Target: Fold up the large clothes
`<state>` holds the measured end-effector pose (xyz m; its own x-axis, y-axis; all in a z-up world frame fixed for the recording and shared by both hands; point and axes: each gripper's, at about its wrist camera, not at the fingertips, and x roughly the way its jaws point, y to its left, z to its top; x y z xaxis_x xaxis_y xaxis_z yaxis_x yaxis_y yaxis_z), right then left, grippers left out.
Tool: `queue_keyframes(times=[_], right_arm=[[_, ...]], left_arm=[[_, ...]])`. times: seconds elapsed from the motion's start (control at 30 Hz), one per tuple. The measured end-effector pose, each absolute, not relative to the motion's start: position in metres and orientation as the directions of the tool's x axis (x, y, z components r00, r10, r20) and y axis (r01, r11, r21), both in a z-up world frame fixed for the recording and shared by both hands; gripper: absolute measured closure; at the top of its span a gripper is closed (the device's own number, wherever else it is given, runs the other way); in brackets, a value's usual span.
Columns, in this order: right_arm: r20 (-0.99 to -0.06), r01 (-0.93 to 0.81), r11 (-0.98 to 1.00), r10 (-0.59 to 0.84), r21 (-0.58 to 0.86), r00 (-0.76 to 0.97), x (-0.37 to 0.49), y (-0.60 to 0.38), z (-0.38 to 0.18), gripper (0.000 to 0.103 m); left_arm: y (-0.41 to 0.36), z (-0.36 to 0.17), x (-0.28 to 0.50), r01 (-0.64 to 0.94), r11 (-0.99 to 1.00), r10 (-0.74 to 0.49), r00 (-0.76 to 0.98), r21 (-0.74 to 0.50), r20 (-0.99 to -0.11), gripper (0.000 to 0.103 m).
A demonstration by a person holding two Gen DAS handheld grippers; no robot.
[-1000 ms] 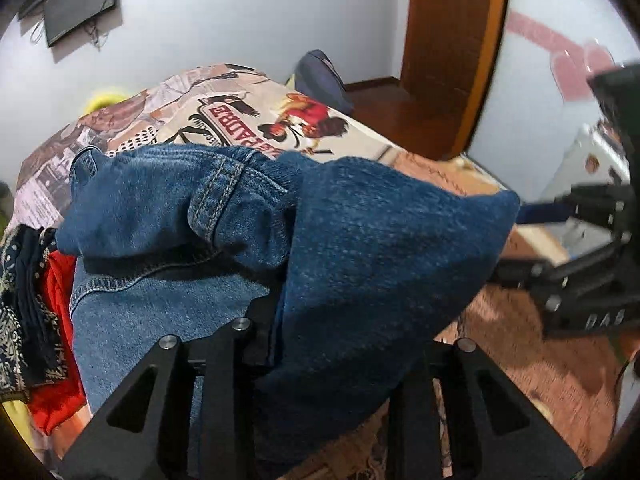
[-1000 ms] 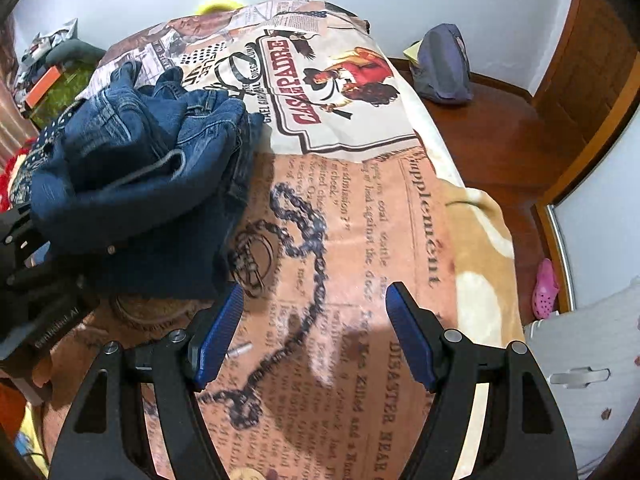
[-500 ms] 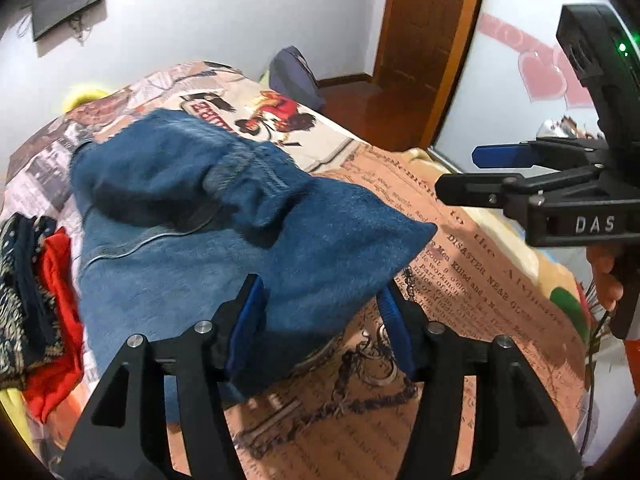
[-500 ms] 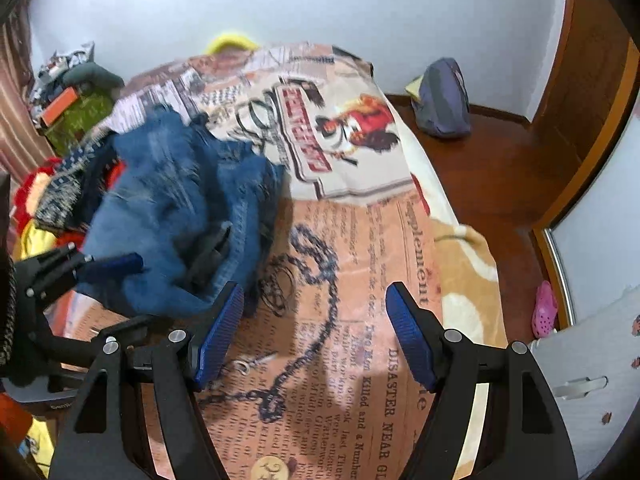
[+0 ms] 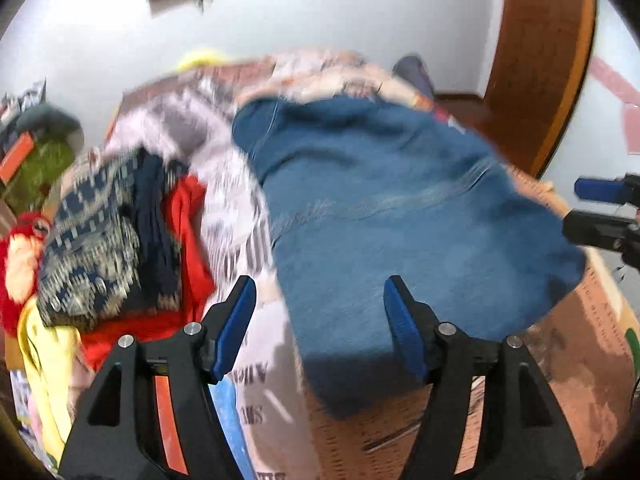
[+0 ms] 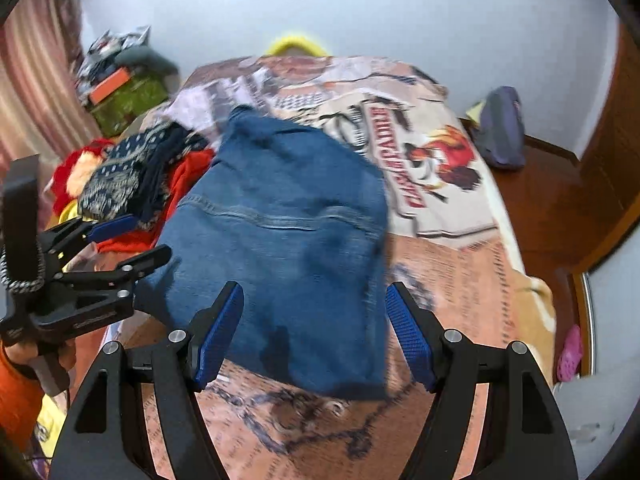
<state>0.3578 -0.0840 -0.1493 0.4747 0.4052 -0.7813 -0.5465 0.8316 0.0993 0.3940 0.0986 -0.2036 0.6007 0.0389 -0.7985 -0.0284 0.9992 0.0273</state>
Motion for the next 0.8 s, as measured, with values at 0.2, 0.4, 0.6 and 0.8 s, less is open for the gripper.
queue_keyframes(times=[0.2, 0.4, 0.6, 0.8], right_arm=[[-0.832, -0.535, 0.843, 0.335, 0.056, 0.442, 0.376, -0.069, -0.189, 0.033], [-0.847, -0.437, 0.876, 0.382, 0.204, 0.370, 0.393, -0.107, -0.215, 0.030], [-0.842, -0.407, 0.878, 0.407, 0.253, 0.355, 0.400, -0.121, -0.206, 0.030], [-0.828, -0.444, 0.855, 0.440, 0.268, 0.348, 0.416, -0.113, -0.201, 0.030]], left_arm=[[0.111, -0.220, 0.385, -0.056, 0.998, 0.017, 0.630, -0.024, -0.777, 0.023], [0.117, -0.224, 0.385, -0.051, 0.997, -0.016, 0.629, -0.061, -0.778, 0.020], [0.127, -0.223, 0.398, -0.085, 0.986, -0.065, 0.606, -0.146, -0.792, 0.017], [0.140, -0.226, 0.427, -0.097, 0.962, -0.161, 0.557, -0.257, -0.814, 0.017]])
